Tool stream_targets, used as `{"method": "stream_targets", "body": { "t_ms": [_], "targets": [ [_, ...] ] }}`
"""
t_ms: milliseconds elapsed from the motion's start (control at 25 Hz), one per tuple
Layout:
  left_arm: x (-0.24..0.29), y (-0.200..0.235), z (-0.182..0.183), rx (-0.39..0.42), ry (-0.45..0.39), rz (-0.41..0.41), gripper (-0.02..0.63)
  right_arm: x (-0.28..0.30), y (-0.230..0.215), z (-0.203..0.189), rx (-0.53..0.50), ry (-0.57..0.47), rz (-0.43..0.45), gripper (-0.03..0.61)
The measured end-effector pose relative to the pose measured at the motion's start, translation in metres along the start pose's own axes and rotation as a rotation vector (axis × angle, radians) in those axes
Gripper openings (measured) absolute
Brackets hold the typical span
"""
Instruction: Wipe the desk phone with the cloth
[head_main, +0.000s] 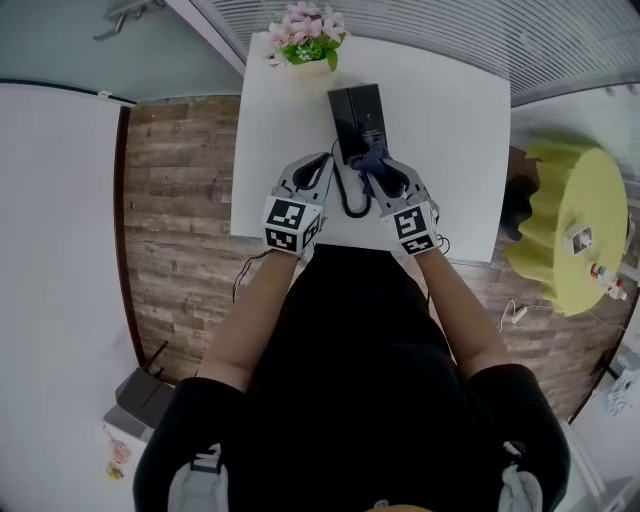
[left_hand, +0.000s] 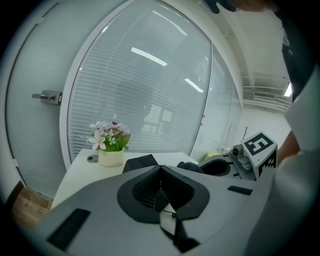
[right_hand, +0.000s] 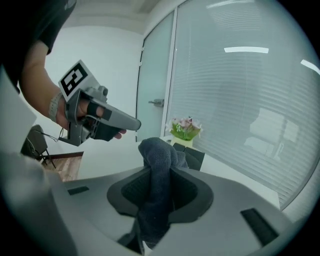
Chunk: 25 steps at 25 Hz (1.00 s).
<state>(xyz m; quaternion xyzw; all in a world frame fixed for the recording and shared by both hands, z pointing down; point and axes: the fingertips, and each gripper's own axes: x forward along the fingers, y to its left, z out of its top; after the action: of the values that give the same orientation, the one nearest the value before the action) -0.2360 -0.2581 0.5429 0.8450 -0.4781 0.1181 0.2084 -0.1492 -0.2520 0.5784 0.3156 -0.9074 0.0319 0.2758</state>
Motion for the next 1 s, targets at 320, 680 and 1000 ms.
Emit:
{"method": "stream_targets", "body": {
  "t_ms": [320, 680, 1000],
  "targets": [
    [-0.026, -0.034, 0.072, 0.054, -0.107, -0.082, 0.011, -0.065, -0.023, 0.093, 0.036, -0.217, 0.003, 0.107],
    [-0.066, -0.079, 0.157, 0.126, -0.24, -0.167, 0.011, -0.131, -0.034, 0.185, 0.072, -0.436, 0.034, 0.107],
    [-0.08, -0.092, 0.187, 0.182, -0.286, -0.165, 0.011, -0.157, -0.036, 0.22, 0.059, -0.518, 0.057, 0.107]
  ]
}}
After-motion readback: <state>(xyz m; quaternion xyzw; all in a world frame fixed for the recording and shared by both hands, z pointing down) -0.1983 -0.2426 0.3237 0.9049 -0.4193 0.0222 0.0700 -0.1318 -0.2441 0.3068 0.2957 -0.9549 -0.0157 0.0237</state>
